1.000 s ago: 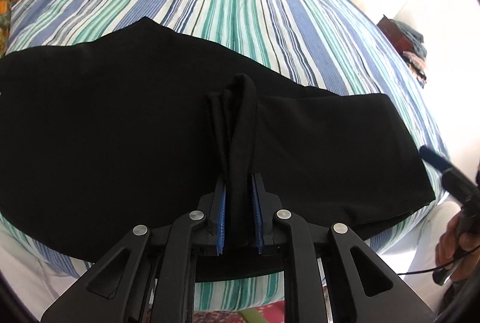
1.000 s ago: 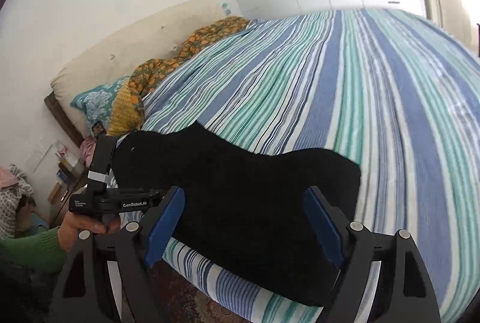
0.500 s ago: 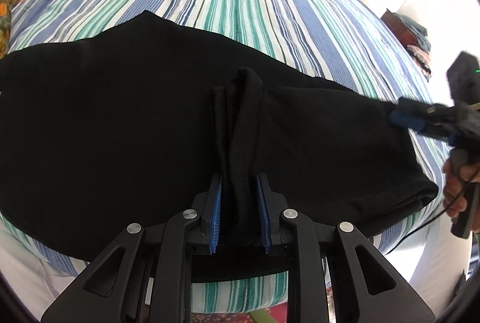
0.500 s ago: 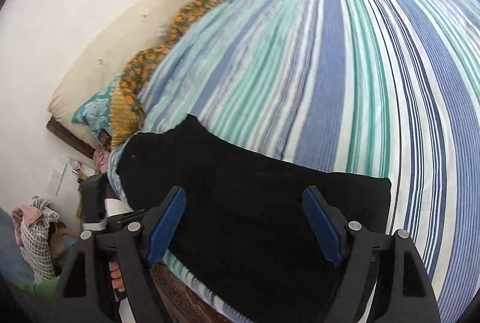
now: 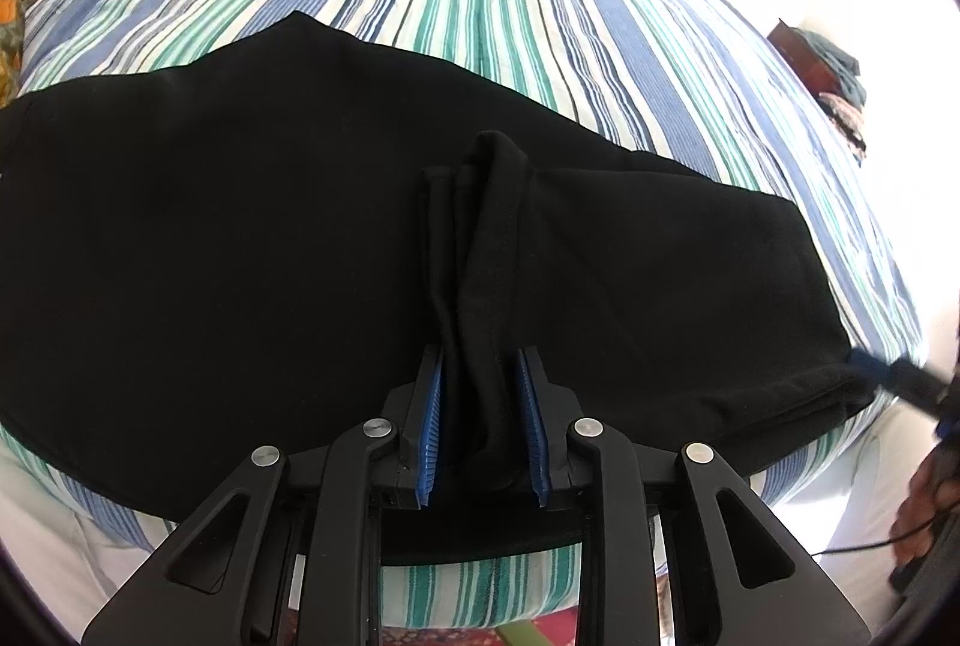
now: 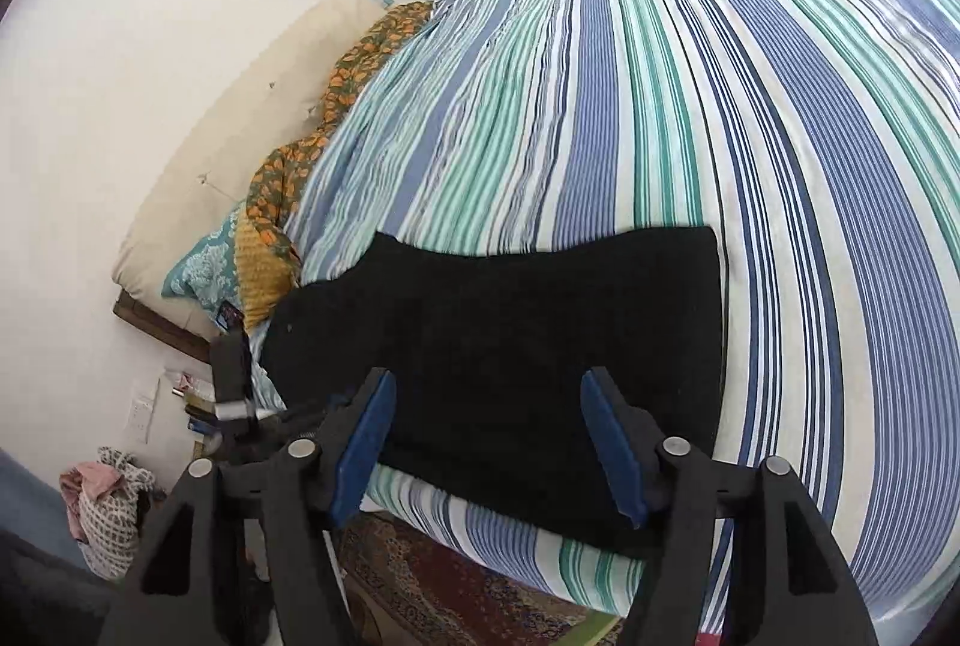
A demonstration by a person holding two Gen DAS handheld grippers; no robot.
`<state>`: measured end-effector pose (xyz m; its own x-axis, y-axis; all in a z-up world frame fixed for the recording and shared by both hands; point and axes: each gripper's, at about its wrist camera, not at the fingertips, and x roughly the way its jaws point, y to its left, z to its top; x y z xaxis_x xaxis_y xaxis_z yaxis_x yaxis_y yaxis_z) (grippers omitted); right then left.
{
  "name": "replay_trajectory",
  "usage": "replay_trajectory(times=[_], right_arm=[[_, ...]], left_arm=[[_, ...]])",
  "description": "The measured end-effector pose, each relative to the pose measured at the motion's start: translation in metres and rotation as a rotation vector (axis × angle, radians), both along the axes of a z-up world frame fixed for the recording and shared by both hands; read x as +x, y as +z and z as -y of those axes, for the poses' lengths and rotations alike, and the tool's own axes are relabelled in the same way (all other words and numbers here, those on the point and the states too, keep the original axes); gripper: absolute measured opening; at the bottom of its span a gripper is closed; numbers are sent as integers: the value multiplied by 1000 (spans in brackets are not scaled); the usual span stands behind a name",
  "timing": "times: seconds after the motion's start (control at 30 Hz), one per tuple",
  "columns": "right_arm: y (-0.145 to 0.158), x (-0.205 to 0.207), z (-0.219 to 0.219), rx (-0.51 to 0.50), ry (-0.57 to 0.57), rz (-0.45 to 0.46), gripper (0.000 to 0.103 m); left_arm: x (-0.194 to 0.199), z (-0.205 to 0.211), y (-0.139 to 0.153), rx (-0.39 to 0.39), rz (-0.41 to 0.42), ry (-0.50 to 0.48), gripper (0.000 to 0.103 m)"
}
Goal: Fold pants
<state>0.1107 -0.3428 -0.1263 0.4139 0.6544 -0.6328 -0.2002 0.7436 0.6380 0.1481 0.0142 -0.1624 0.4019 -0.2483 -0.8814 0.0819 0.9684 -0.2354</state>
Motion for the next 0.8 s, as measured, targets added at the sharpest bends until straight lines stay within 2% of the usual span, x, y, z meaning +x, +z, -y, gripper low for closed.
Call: replay_trajectory(times=[0.07, 0.1, 0.17, 0.37, 0.47, 0.57, 0.63, 0.7, 0.8], right_arm=[[-39, -13, -8, -62, -6, -90, 70], [-54, -20, -7, -50, -41, -98, 69], [-57, -25, 0, 9, -109, -62, 69], [-58, -23, 8, 65, -117, -69, 69], [-57, -24, 10, 60, -118, -67, 69], [-55, -25, 5, 21, -103, -49, 69], [-55, -25, 1, 0, -96, -38, 69], [-55, -25, 0, -4, -96, -34, 70], [-56, -24, 3, 7, -99, -36, 70]], left_arm=[[0, 0, 0, -4, 1, -3, 27], [0, 0, 0, 0, 4, -5, 27], [-1, 0, 0, 4, 5, -7, 27], [0, 1, 0, 12, 6, -13, 28], [-1, 6, 1, 30, 11, -27, 31], [-2, 9, 3, 30, 15, -42, 42], [-3, 11, 5, 27, 19, -50, 54], [-5, 13, 9, 25, 24, -57, 62], [-7, 12, 14, 26, 35, -53, 66]])
